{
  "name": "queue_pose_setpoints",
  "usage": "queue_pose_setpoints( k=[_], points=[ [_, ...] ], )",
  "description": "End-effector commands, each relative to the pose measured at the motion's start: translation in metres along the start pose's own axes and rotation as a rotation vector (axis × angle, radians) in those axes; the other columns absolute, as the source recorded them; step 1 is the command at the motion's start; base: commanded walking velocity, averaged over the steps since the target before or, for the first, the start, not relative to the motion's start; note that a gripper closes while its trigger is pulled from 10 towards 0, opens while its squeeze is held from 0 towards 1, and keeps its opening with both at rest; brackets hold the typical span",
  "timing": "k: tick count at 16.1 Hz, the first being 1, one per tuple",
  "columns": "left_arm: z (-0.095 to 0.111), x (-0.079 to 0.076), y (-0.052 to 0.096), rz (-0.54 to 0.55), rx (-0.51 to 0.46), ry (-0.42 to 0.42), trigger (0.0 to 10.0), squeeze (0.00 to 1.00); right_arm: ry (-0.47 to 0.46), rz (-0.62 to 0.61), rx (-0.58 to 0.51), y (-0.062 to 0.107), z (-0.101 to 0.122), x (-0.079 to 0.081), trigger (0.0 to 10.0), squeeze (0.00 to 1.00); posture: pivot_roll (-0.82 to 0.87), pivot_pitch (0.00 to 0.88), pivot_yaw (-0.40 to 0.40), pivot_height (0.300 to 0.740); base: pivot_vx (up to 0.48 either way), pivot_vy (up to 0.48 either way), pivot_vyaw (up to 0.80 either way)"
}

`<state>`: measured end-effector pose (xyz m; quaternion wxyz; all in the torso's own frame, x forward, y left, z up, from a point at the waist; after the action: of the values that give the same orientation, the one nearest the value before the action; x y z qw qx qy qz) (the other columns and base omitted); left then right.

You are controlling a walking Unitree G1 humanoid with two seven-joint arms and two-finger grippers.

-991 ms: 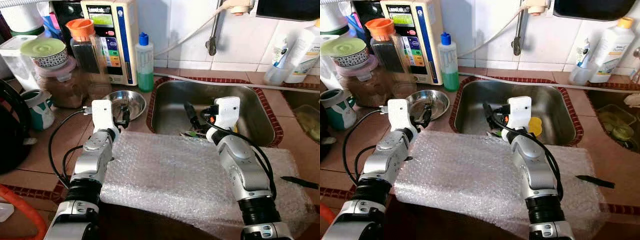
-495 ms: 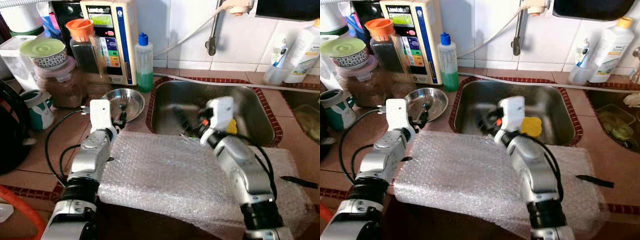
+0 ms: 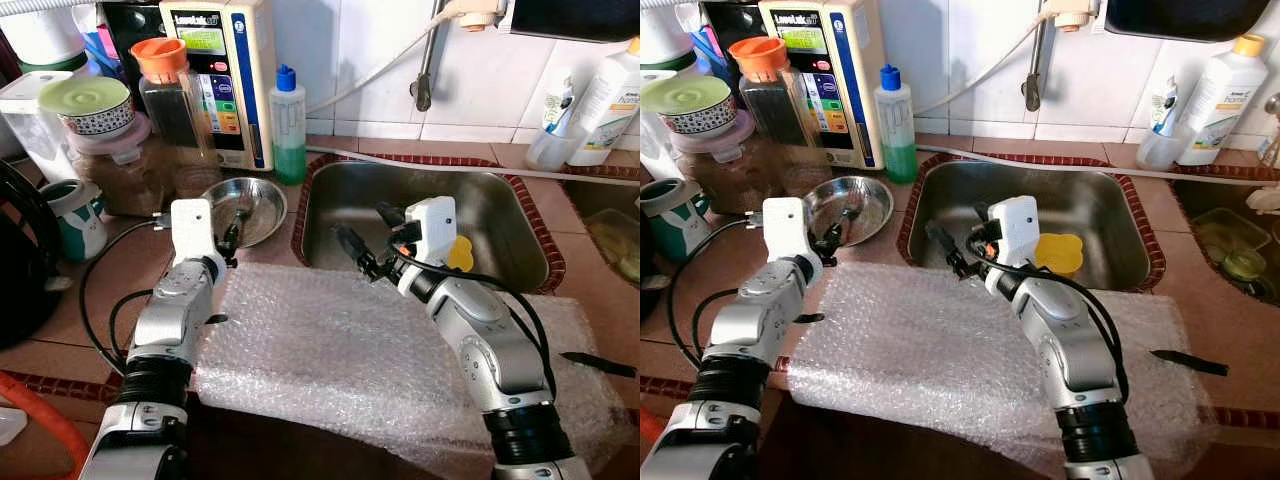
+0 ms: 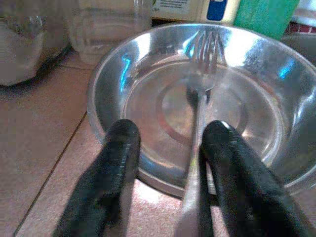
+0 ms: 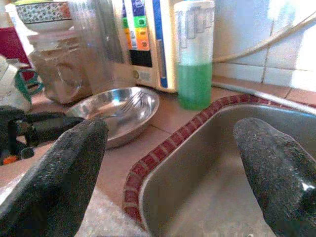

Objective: Kitchen organization

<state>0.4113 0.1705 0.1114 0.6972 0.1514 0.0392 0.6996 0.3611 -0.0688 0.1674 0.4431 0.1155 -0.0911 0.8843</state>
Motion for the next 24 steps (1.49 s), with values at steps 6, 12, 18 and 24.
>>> queue_pose_setpoints(
  k=[6, 12, 18, 24],
  points=[
    [-0.007, 0.001, 0.003, -0.021, 0.037, 0.017, 0.0, 0.00, 0.008, 0.050, 0.019, 0.000, -0.001, 0.010, 10.0, 0.00, -0.02, 0.000, 0.037, 0.740, 0.000, 0.000, 0.00],
    [0.001, 0.002, 0.005, -0.023, 0.021, 0.041, 0.0, 0.00, 0.008, 0.051, 0.025, 0.001, -0.001, 0.010, 10.0, 0.00, -0.02, 0.000, 0.037, 0.740, 0.000, 0.000, 0.00],
    [0.014, 0.005, 0.009, -0.009, -0.022, 0.032, 0.0, 0.00, 0.006, 0.049, 0.024, -0.001, -0.001, 0.010, 10.0, 0.00, -0.02, 0.000, 0.037, 0.740, 0.000, 0.000, 0.00],
    [0.029, -0.003, 0.016, -0.029, -0.105, 0.056, 0.0, 0.00, 0.003, 0.045, 0.026, -0.003, -0.002, 0.008, 10.0, 0.00, -0.01, 0.000, 0.032, 0.740, 0.000, 0.000, 0.00]
  ],
)
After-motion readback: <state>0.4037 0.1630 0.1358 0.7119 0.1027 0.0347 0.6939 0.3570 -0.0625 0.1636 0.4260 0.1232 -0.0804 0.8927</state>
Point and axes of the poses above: a point about 5 cm out from each wrist's last joint towards the gripper, its own y axis pointing back from the gripper into the wrist, its own z axis along the axis of the wrist's last joint, x = y × z, the point moved 6 cm from there along -y, pointing out of the wrist towards the gripper, and after that the axes turned 12 degrees about -y, right-handed, at the moved point
